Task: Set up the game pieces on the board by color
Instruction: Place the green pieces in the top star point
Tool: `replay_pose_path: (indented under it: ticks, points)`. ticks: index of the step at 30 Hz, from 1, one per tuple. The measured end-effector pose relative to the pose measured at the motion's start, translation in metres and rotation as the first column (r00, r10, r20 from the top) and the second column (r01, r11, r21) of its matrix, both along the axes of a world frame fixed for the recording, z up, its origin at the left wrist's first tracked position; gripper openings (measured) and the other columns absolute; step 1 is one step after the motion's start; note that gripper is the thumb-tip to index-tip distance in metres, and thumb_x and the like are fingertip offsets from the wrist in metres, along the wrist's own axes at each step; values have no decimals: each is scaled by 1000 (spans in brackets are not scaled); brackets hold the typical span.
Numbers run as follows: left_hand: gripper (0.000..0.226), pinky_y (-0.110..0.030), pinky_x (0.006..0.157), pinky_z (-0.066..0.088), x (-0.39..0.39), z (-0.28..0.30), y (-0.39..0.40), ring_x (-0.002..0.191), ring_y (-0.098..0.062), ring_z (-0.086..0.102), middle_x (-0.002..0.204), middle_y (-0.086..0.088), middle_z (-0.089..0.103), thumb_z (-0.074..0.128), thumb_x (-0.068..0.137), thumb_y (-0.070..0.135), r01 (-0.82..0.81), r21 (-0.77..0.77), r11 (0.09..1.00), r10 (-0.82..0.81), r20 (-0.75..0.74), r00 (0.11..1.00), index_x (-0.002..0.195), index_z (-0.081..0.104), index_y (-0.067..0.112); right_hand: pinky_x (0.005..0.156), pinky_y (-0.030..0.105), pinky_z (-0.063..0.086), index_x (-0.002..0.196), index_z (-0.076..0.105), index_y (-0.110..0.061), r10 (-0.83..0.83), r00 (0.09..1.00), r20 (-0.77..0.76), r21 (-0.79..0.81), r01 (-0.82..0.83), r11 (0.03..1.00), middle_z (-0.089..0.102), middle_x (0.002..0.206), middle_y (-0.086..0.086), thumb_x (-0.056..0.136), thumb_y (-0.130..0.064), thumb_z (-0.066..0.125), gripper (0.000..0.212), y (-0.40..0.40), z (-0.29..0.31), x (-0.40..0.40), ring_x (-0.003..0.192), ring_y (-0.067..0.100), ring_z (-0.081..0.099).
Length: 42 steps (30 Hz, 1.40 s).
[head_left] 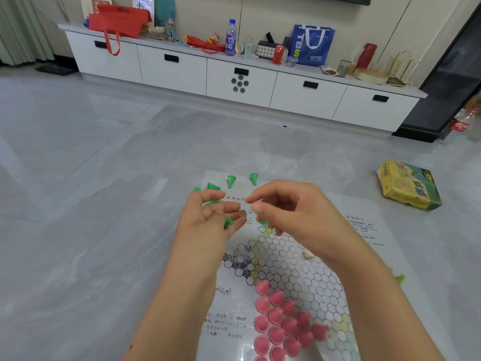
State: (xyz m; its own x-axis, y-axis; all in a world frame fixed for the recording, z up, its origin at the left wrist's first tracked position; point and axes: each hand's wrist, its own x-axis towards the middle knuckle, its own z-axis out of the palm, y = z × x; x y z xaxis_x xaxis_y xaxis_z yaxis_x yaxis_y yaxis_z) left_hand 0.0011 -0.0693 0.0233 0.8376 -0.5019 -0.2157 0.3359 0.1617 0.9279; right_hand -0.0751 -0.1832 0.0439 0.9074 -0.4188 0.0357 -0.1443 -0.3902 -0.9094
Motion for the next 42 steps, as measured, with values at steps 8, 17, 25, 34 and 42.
replay_pose_path:
  ticks: [8, 17, 25, 34, 42]
  points:
    - [32, -20, 63, 58, 0, -1, 3, 77, -22, 71, 97, -14, 68, 34, 92, -8, 25, -20, 999, -25, 14, 1000, 107, 51, 13, 59, 20, 51, 87, 72, -21, 147, 989, 17, 45, -147, 988, 72, 83, -2, 82, -9, 65, 14, 11, -7, 7, 67, 13, 61]
    - [37, -24, 68, 58, -1, 1, 3, 81, -20, 70, 102, -9, 67, 34, 90, -8, -4, -13, 1000, 4, 23, 1000, 102, 53, 21, 61, 23, 52, 85, 70, -9, 122, 991, 45, 51, -125, 991, 69, 76, 3, 83, -8, 64, 6, 12, -11, 10, 64, 10, 60]
    - [37, -15, 61, 56, -6, 5, -1, 71, -8, 70, 99, -3, 68, 32, 93, -2, 97, 0, 995, -97, 66, 993, 116, 49, 21, 60, 19, 48, 73, 68, -20, 72, 992, 99, 9, -73, 997, 67, 66, -13, 82, -13, 66, 12, 13, -12, 11, 60, 2, 57]
    - [21, -7, 47, 43, -7, -5, 1, 63, -2, 52, 108, 14, 54, 37, 95, 20, 7, 373, 928, -129, 301, 945, 105, 51, 32, 56, 27, 54, 74, 66, -21, -484, 875, 13, -31, 484, 874, 64, 59, -3, 87, -19, 60, 14, -17, -32, -5, 52, 10, 57]
    - [21, -1, 40, 36, -4, -6, 3, 62, -2, 51, 97, 20, 54, 40, 94, 20, 15, 413, 911, -144, 284, 948, 102, 55, 31, 55, 26, 48, 76, 64, -25, -498, 864, -76, -128, 487, 864, 63, 62, -5, 89, -23, 57, 15, -21, -52, -2, 55, 9, 55]
